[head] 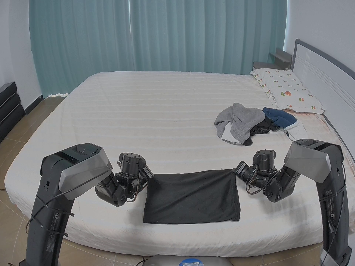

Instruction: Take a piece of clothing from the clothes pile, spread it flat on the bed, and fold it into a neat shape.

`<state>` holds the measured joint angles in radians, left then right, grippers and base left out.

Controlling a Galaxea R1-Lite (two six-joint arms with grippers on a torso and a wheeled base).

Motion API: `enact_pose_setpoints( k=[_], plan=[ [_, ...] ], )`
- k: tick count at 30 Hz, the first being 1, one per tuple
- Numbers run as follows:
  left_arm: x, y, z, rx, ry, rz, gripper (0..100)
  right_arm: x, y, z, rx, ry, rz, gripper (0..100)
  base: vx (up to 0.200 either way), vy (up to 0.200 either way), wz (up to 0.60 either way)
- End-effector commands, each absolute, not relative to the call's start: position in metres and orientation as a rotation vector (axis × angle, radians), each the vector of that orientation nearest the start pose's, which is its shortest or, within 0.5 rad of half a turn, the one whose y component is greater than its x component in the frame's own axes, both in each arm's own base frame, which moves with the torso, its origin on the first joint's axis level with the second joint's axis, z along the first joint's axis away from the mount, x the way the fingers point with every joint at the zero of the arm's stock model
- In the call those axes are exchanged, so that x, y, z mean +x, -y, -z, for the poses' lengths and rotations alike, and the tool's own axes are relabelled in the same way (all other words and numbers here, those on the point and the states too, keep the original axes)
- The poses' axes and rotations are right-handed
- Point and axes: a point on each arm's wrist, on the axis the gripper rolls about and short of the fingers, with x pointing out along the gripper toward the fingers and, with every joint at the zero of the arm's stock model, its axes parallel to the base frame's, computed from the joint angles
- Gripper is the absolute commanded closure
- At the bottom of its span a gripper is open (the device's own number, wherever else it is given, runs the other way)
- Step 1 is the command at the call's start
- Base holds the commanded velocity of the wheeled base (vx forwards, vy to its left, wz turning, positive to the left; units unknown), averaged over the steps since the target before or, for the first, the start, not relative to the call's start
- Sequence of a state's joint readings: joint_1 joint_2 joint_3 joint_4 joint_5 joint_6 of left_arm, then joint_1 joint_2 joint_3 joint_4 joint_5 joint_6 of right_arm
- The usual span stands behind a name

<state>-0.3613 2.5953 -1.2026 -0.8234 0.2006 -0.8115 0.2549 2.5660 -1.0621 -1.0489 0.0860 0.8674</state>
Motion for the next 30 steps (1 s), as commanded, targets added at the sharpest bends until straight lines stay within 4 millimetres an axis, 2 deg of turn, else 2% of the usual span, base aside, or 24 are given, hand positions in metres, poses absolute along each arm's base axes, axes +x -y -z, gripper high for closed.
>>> enact_pose_setpoints(
  k=[1,10,21,22,30],
  plan=[
    [0.420,0.154,0.057,-0.633,-0.572,-0.074,100,0.413,-0.109,0.050,0.806,-0.578,-0.111,100,0.000,0.000,0.00],
    [0.420,0.154,0.057,-0.633,-0.572,-0.074,100,0.404,-0.104,0.050,0.810,-0.532,-0.123,100,0.000,0.000,0.00],
    [0.420,0.154,0.057,-0.633,-0.573,-0.073,100,0.406,-0.104,0.052,0.807,-0.524,-0.123,100,0.000,0.000,0.00],
    [0.420,0.154,0.057,-0.633,-0.572,-0.074,100,0.406,-0.105,0.053,0.807,-0.527,-0.126,0,0.000,0.000,0.00],
    [0.420,0.154,0.057,-0.633,-0.575,-0.071,100,0.402,-0.104,0.051,0.808,-0.538,-0.133,0,0.000,0.000,0.00]
  ],
)
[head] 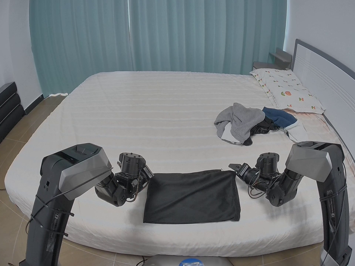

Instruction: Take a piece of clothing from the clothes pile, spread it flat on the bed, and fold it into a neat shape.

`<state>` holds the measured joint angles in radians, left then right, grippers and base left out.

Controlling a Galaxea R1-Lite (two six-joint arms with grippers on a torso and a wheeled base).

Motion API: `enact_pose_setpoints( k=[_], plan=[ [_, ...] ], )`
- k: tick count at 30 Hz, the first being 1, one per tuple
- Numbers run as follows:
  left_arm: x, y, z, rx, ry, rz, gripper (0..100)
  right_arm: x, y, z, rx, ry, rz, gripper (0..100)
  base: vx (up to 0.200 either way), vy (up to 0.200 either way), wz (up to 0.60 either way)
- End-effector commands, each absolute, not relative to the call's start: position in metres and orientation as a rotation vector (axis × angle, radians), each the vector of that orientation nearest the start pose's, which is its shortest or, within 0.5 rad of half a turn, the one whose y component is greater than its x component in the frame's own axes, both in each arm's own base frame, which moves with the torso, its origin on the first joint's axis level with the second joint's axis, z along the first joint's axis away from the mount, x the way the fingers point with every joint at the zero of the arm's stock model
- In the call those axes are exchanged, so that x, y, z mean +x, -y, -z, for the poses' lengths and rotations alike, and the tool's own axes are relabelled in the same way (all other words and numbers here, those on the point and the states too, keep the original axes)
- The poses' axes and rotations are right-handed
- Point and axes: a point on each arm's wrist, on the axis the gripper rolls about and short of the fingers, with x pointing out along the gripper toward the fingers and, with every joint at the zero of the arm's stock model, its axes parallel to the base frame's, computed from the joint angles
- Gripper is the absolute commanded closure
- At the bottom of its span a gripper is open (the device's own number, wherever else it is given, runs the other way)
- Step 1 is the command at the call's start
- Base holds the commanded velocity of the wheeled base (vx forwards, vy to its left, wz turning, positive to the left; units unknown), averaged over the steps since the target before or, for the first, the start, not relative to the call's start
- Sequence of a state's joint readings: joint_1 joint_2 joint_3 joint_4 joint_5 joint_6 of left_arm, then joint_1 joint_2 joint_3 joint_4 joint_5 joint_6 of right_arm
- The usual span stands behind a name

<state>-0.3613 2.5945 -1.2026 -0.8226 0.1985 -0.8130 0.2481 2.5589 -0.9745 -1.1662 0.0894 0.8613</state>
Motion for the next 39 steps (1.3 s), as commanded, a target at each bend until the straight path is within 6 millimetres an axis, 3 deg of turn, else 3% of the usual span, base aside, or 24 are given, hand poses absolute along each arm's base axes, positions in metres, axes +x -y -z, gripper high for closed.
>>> enact_pose_setpoints(
  k=[1,9,10,12,18,21,39],
  plan=[
    [0.420,0.154,0.058,-0.633,-0.577,-0.070,0,0.401,-0.104,0.052,0.807,-0.542,-0.130,0,0.000,0.000,0.00],
    [0.420,0.154,0.058,-0.633,-0.578,-0.069,0,0.370,-0.101,0.026,0.777,-0.577,-0.176,0,0.000,0.000,0.00],
    [0.420,0.154,0.058,-0.632,-0.577,-0.068,0,0.352,-0.099,0.018,0.748,-0.633,-0.226,0,0.000,0.000,0.00],
    [0.420,0.154,0.058,-0.631,-0.574,-0.073,0,0.337,-0.097,0.013,0.724,-0.682,-0.290,0,0.000,0.000,0.00],
    [0.417,0.153,0.056,-0.648,-0.563,-0.083,0,0.309,-0.093,0.024,0.594,-0.785,-0.389,0,0.000,0.000,0.00],
    [0.414,0.151,0.054,-0.699,-0.532,-0.072,0,0.297,-0.103,0.025,0.565,-0.821,-0.428,0,0.000,0.000,0.00],
    [0.414,0.152,0.058,-0.686,-0.524,-0.066,0,0.284,-0.108,0.041,0.463,-0.870,-0.458,0,0.000,0.000,0.00]
  ],
)
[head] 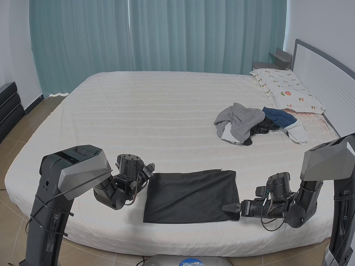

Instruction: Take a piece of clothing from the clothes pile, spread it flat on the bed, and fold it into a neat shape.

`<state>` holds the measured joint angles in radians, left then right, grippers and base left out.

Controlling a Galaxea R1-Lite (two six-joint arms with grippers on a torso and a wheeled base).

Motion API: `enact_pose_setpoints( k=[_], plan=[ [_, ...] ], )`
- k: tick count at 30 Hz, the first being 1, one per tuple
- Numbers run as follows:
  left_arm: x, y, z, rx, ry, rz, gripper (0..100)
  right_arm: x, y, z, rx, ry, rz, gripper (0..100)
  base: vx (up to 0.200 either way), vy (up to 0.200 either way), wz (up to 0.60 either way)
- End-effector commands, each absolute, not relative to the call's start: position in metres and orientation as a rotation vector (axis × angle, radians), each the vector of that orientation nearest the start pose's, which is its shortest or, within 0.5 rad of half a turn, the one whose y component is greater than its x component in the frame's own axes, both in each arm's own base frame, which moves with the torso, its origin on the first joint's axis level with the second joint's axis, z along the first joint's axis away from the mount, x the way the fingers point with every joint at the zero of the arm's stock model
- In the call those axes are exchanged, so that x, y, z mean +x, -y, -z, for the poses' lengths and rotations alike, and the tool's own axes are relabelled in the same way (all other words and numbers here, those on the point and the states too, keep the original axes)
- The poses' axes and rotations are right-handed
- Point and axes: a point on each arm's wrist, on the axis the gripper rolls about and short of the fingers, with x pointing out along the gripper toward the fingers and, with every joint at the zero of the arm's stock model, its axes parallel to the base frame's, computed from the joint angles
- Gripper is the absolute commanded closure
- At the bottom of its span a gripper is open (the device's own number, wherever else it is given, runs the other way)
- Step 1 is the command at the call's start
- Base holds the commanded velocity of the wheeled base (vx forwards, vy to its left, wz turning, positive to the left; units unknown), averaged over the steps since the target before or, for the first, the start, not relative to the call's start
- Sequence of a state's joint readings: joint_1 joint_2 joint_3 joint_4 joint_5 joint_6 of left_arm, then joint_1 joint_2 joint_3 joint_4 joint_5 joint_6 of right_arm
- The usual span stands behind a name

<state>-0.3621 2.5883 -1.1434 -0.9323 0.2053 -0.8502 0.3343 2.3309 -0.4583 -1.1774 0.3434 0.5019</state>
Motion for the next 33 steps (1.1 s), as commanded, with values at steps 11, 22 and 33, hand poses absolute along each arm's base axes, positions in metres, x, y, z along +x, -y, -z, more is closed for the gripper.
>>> enact_pose_setpoints(
  k=[11,22,33],
  plan=[
    [0.414,0.152,0.058,-0.686,-0.522,-0.067,0,0.282,-0.115,0.049,0.392,-0.863,-0.411,100,0.000,0.000,0.00],
    [0.414,0.152,0.058,-0.687,-0.523,-0.065,0,0.279,-0.103,0.045,0.320,-0.875,-0.405,100,0.000,0.000,0.00],
    [0.414,0.152,0.058,-0.686,-0.524,-0.067,0,0.276,-0.098,0.046,0.281,-0.875,-0.409,100,0.000,0.000,0.00]
  ],
)
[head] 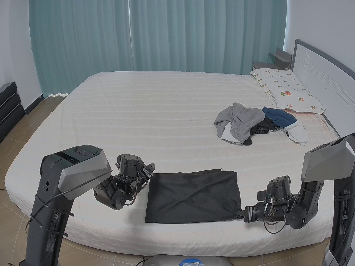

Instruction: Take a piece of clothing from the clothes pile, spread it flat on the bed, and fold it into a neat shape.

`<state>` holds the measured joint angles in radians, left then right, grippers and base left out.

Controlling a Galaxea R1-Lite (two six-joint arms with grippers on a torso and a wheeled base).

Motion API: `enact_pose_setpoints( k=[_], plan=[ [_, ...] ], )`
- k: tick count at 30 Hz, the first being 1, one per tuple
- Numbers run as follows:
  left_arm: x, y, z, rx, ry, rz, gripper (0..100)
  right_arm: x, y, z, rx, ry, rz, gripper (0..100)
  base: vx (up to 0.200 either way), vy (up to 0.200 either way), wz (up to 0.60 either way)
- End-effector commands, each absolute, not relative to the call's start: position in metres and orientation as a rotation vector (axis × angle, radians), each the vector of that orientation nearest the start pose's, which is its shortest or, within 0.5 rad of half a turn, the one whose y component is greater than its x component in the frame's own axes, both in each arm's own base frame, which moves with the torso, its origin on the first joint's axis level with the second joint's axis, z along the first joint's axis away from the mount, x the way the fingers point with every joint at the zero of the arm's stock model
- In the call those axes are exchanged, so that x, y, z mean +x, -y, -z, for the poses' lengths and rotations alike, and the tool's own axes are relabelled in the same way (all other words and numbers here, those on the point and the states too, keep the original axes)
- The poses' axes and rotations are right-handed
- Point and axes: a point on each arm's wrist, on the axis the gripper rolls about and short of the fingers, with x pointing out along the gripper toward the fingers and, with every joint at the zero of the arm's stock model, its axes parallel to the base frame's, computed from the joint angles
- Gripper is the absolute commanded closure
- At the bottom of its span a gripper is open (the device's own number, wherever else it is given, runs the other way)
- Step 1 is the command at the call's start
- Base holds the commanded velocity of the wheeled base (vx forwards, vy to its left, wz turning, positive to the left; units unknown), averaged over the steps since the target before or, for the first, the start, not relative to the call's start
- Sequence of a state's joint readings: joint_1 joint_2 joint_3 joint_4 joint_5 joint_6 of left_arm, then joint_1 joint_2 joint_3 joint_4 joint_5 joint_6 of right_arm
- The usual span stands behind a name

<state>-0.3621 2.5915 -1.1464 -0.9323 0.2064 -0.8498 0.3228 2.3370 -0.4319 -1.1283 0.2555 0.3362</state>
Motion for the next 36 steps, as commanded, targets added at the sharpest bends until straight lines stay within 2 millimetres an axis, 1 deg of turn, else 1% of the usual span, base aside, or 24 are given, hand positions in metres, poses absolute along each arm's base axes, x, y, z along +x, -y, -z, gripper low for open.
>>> enact_pose_setpoints(
  k=[1,6,7,9,16,17,18,19,21,27,36],
  plan=[
    [0.414,0.152,0.058,-0.686,-0.524,-0.067,0,0.276,-0.098,0.046,0.277,-0.876,-0.411,100,0.000,0.000,0.00],
    [0.414,0.152,0.058,-0.686,-0.524,-0.067,0,0.275,-0.097,0.048,0.266,-0.884,-0.413,100,0.000,0.000,0.00],
    [0.414,0.152,0.058,-0.686,-0.524,-0.067,0,0.275,-0.097,0.048,0.259,-0.884,-0.416,0,0.000,0.000,0.00],
    [0.414,0.152,0.058,-0.686,-0.524,-0.067,0,0.274,-0.097,0.048,0.253,-0.882,-0.418,0,0.000,0.000,0.00],
    [0.414,0.153,0.058,-0.681,-0.523,-0.064,0,0.284,-0.094,0.032,0.300,-0.803,-0.419,0,0.000,0.000,0.00],
    [0.415,0.152,0.058,-0.682,-0.522,-0.066,0,0.287,-0.093,0.029,0.337,-0.787,-0.404,0,0.000,0.000,0.00],
    [0.415,0.152,0.058,-0.682,-0.522,-0.066,0,0.287,-0.093,0.029,0.337,-0.787,-0.404,0,0.000,0.000,0.00],
    [0.414,0.153,0.058,-0.681,-0.523,-0.064,0,0.288,-0.093,0.025,0.386,-0.783,-0.392,0,0.000,0.000,0.00],
    [0.415,0.152,0.058,-0.682,-0.522,-0.066,0,0.288,-0.094,0.024,0.403,-0.792,-0.406,0,0.000,0.000,0.00],
    [0.414,0.153,0.058,-0.680,-0.523,-0.064,0,0.285,-0.095,0.027,0.407,-0.813,-0.429,0,0.000,0.000,0.00],
    [0.415,0.153,0.058,-0.680,-0.521,-0.063,0,0.283,-0.103,0.043,0.394,-0.859,-0.440,0,0.000,0.000,0.00]
  ],
)
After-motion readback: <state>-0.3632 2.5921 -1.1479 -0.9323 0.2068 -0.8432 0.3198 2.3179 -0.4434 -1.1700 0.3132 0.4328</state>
